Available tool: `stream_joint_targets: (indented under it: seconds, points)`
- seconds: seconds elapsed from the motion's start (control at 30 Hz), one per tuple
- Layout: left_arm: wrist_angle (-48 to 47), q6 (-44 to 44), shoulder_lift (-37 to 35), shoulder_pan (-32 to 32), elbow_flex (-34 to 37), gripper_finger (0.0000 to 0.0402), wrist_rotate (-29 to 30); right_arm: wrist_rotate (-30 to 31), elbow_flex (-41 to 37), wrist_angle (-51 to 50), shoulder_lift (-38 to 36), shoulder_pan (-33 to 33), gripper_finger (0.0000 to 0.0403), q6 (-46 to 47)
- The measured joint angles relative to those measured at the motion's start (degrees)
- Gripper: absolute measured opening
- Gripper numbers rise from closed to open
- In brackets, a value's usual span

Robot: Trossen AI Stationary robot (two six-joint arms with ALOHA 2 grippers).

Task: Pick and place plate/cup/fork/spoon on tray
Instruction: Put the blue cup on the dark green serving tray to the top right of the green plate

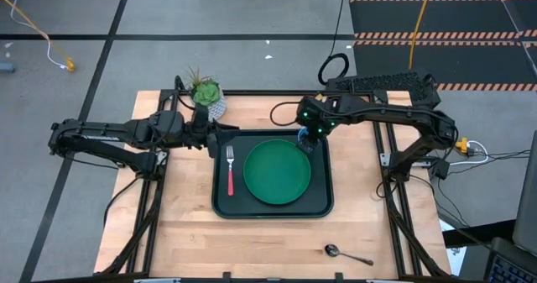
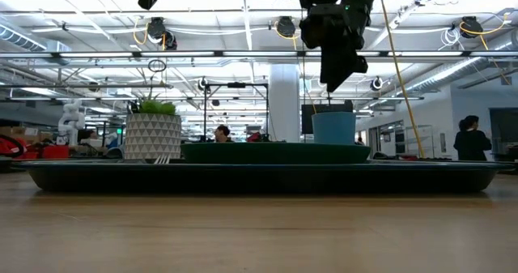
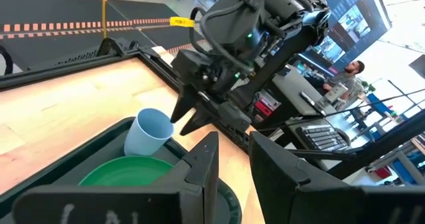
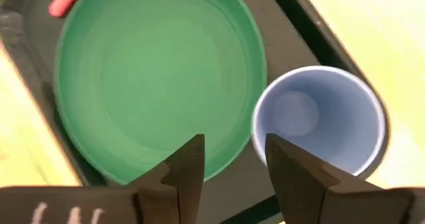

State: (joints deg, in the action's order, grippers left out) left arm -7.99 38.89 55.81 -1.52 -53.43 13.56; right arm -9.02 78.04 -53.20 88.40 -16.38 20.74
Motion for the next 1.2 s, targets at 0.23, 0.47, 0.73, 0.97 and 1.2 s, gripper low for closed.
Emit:
stream_joint_targets:
  seconds: [0.23,0.47,0.73,0.97,1.2]
  points:
    - [0.02,-0.17,0.01,-0.01,0.00,0.0086,0.00,-0.25,0.00,1.79,-0.46,0.00,0.0155,0.71]
    - [0.00,-0.06,0.00,0.00,0.00,0.0086,0.00,-0.17,0.00,-0.09,-0.45,0.00,0.0155,-0.28]
    - [-0.51,-0.24,0.01,0.00,0.00,0.0086,0.00,-0.08,-0.02,-2.43,-1.96,0.00,0.0155,0.08]
    - [-2.48,-0.76,0.00,-0.02,0.00,0.0086,0.00,0.21,-0.04,-3.20,-5.52,0.00,0.0155,0.12]
    - [-2.58,-1.18,0.02,0.33,0.00,0.0086,0.00,4.21,-0.04,-0.49,-4.13,-0.35,0.0155,0.45]
